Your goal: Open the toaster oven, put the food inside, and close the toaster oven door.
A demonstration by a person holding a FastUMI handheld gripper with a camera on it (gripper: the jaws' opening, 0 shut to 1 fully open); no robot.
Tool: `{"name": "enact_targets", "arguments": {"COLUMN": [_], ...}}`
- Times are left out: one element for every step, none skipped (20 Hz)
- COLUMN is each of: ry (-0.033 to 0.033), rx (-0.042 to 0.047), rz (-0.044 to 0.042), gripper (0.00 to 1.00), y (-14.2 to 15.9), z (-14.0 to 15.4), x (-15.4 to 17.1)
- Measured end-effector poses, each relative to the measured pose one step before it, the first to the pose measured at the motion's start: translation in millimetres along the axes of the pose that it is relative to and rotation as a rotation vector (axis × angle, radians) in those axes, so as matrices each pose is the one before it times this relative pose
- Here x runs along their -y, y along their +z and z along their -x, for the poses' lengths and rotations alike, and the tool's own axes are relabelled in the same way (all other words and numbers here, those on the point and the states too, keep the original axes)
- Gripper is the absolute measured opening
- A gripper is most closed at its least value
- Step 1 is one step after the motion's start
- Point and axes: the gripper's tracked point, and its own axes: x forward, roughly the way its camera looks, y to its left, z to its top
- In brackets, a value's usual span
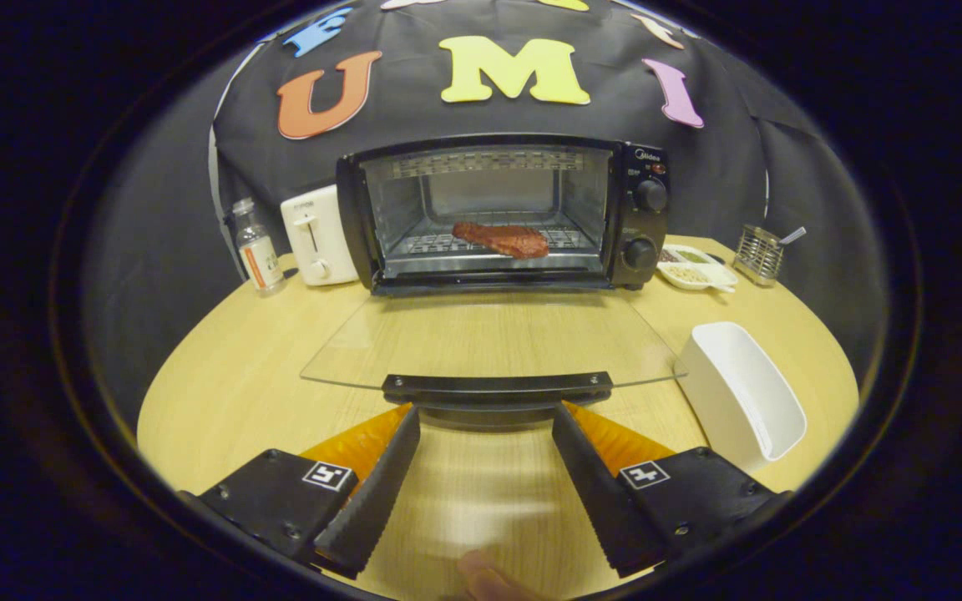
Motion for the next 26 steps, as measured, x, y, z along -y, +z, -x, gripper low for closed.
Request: {"name": "enact_targets", "arguments": {"ry": [-0.00505,-0.0071,-0.00746,-0.00711,-0.00657,-0.00645,0.0024,0.00059,-0.00072,-0.0005,0.00119,0.00083,0.00099,0.00114,0.00018,-0.00061,-0.00108,-0.0013,-0.00104,-0.00096,-0.00005,0.00106,0.00122,0.00148,0.0008,0.00093], "rx": [-0.00073,-0.0008,-0.00331,-0.00127,0.00486,0.00563,0.01978,0.00573,0.00298,-0.00087,0.00042,0.00741,0.01557,0.02353,0.02182,0.02085,0.01982,0.02764,0.01941,0.02136,0.01683,0.01622,0.012,0.01329,0.01034,0.01456], "rz": [0.00193,0.00723,0.0053,-0.00053,-0.00355,-0.00316,0.00417,-0.00365,-0.0008,0.00181,-0.00443,-0.00045,-0.00138,-0.00003,0.00715,0.00982,0.01319,0.01296,0.00566,0.00442,0.00132,0.00005,0.00055,-0.00067,0.00054,0.00267], "gripper": [1.0,1.0,1.0,1.0,1.0,1.0,1.0,1.0,1.0,1.0,1.0,1.0,1.0,1.0,1.0,1.0,1.0,1.0,1.0,1.0,1.0,1.0,1.0,1.0,1.0,1.0], "y": [-0.16,0.37,0.93,-1.63,1.0,1.06,5.65,-0.1,1.12,0.19,0.81,2.85,4.82,6.62,7.45,6.76,7.79,9.48,9.2,9.26,9.47,8.19,8.12,8.98,8.2,10.18], "z": [0.4,-0.73,-0.45,0.5,-0.19,-0.55,1.71,-0.46,0.38,-0.71,1.16,1.92,3.08,1.72,1.93,3.48,2.82,0.49,1.28,-0.24,0.11,-0.28,-0.61,-1.8,-1.83,-3.46], "x": [0.1,0.07,0.65,-0.13,0.57,0.24,-0.82,0.25,0.45,-0.43,-0.69,0.03,0.04,0.26,-1.26,-0.69,-1.14,0.27,0.05,0.07,0.03,-0.61,-0.22,-0.07,-0.4,0.13]}}
